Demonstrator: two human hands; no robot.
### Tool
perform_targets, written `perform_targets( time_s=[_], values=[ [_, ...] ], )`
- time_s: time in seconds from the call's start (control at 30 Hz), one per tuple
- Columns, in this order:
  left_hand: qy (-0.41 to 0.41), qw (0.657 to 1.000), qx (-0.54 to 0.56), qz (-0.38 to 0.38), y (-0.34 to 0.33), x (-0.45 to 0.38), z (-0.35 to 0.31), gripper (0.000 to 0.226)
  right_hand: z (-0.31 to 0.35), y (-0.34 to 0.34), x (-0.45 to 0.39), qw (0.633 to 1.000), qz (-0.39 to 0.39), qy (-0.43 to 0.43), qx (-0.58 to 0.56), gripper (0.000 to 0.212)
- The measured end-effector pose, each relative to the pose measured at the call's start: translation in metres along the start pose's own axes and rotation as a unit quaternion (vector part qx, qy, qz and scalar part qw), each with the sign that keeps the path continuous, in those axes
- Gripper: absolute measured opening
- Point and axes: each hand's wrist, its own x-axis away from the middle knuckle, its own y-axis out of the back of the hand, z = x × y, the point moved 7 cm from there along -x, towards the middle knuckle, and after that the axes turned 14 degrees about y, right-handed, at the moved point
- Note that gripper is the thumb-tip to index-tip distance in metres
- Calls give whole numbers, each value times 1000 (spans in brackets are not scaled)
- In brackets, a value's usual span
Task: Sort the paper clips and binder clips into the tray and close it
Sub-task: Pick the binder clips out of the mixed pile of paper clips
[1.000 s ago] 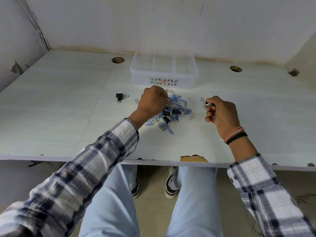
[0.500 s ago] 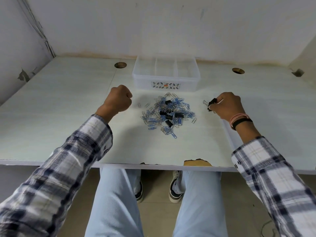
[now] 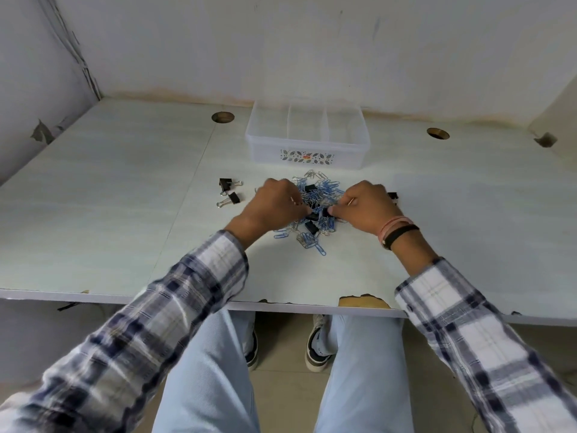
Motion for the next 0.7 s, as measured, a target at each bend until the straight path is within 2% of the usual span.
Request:
perform_targets(
  time_s=[0.1, 0.2, 0.33, 0.47, 0.53, 0.63, 0.7],
  values=[
    [25, 999, -6, -25, -6, -2, -1, 28, -1, -12, -4, 1000, -6, -11, 27, 43],
    [45, 998, -1, -41, -6, -2, -1, 25, -4, -14, -8, 999, -26, -27, 25, 46],
    [63, 997, 26, -38, -3, -2, -3, 24, -10, -15, -7, 997, -43, -39, -41, 31],
    [87, 994, 53, -35, -2, -1, -1, 29, -11, -4, -3, 997, -64, -19, -48, 19],
    [90, 992, 76, -41, -2, 0, 2, 30, -8, -2, -1, 998, -32, -3, -56, 11],
    [78, 990, 101, -57, 7, 0, 4, 33, 7, -13, -2, 993, 93, 75, 0, 43],
    [57, 987, 131, -71, 21, 5, 4, 36, 15, -21, -2, 980, 146, 127, 52, 51]
  ],
)
